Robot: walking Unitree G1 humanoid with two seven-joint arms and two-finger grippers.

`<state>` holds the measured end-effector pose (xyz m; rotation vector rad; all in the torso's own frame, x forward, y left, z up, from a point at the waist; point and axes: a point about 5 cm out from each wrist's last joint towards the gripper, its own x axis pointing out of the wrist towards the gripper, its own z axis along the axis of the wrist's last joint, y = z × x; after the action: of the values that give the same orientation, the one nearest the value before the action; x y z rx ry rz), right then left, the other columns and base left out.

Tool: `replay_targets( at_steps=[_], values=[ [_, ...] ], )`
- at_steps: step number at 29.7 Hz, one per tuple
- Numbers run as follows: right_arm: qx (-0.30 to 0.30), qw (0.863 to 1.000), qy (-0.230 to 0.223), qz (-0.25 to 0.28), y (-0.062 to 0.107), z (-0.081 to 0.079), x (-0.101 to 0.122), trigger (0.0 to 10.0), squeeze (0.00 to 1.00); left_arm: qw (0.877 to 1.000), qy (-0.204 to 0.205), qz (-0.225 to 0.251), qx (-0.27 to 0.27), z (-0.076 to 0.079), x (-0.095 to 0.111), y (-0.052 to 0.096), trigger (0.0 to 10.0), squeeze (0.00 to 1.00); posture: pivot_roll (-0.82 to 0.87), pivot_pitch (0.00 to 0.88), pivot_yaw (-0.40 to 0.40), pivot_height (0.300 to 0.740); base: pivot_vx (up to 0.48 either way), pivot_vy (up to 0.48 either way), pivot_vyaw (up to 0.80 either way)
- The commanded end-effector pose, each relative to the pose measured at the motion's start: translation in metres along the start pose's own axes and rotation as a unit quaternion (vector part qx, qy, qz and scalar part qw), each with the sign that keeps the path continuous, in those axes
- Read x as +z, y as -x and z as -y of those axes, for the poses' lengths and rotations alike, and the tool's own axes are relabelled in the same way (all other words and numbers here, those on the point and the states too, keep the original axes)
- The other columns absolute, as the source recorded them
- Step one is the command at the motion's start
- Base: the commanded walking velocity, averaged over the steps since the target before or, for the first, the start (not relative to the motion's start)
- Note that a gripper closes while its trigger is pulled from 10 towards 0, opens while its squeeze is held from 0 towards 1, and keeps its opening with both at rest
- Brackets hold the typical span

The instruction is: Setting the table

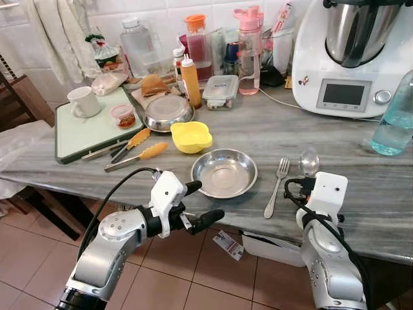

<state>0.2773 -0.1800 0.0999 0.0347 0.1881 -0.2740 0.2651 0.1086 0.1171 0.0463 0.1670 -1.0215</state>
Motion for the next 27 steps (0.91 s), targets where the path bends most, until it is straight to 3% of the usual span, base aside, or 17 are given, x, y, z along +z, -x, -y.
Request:
replay_targets(
  at_steps=[1,7,20,27],
  values=[
    [0.002,1.0,-0.001,-0.001,-0.003,-0.002,0.004,10.0,0.0,1.0,-0.002,-0.002,-0.004,0.002,0.002,0.002,10.0,0.0,-0.12,0.0,0.148,0.74,0.0,0.0,0.0],
    [-0.005,1.0,-0.011,-0.02,-0.008,0.002,0.001,10.0,0.0,1.0,0.001,0.004,-0.001,0.001,0.003,-0.004,10.0,0.0,-0.12,0.0,0.146,0.74,0.0,0.0,0.0],
    [0.035,0.998,-0.014,-0.056,-0.013,-0.02,-0.008,10.0,0.0,1.0,-0.001,-0.005,-0.011,0.005,0.0,-0.004,10.0,0.0,-0.12,0.0,0.14,0.74,0.0,0.0,0.0],
    [0.012,0.998,-0.001,-0.062,-0.013,-0.013,-0.009,10.0,0.0,1.0,-0.001,-0.007,-0.013,0.006,-0.001,-0.005,10.0,0.0,-0.12,0.0,0.132,0.74,0.0,0.0,0.0]
  ],
)
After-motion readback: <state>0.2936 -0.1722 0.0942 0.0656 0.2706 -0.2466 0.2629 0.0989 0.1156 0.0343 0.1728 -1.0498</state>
